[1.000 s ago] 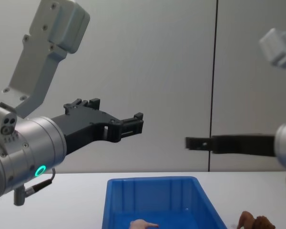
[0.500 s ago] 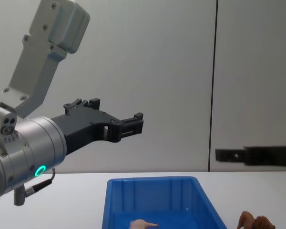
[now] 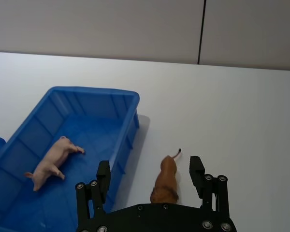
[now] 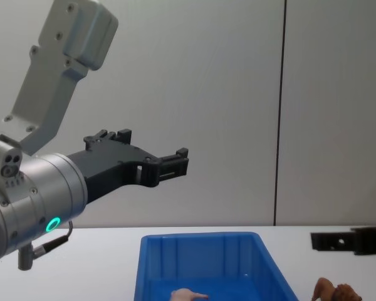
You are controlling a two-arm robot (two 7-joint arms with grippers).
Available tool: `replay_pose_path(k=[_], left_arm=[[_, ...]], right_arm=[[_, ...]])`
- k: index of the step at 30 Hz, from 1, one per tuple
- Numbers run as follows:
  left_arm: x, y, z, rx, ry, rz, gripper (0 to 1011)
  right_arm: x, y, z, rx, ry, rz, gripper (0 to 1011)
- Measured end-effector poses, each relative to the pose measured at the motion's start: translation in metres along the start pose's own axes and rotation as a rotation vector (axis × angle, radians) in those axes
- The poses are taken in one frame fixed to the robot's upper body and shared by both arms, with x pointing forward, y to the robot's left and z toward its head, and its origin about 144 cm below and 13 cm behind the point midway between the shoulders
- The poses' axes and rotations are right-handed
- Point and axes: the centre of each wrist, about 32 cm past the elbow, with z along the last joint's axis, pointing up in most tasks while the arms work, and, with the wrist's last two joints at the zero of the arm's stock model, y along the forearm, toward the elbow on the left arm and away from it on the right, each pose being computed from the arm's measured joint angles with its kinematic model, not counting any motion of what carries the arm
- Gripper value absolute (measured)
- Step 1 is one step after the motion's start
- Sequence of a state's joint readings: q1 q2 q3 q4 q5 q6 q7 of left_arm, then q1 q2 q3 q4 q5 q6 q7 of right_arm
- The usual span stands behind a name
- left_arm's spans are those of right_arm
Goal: Pick up the two dolls from the table and place them into the box.
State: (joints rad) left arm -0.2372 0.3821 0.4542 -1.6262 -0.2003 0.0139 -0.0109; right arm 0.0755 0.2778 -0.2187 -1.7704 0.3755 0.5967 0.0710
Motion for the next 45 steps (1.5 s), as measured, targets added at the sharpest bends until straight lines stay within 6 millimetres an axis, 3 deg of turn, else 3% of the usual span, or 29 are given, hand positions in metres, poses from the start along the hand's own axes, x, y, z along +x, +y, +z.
replay_pose_path(k=[11,20,45], left_arm=[[0.000,0.000,0.000,0.000,0.000,0.000,1000],[0.000,0.000,0.000,0.000,0.000,0.000,1000],[0.000,0.000,0.000,0.000,0.000,0.000,1000]], right_arm=[[0.000,-0.021,-0.011,-0.027,-0.023,-0.065,1001],[0.001,-0.025,-0.017,-0.058,-0.035,-0.080,1001],[0.005,0.005,-0.030,-0.133,-0.080,-0.078,1001]])
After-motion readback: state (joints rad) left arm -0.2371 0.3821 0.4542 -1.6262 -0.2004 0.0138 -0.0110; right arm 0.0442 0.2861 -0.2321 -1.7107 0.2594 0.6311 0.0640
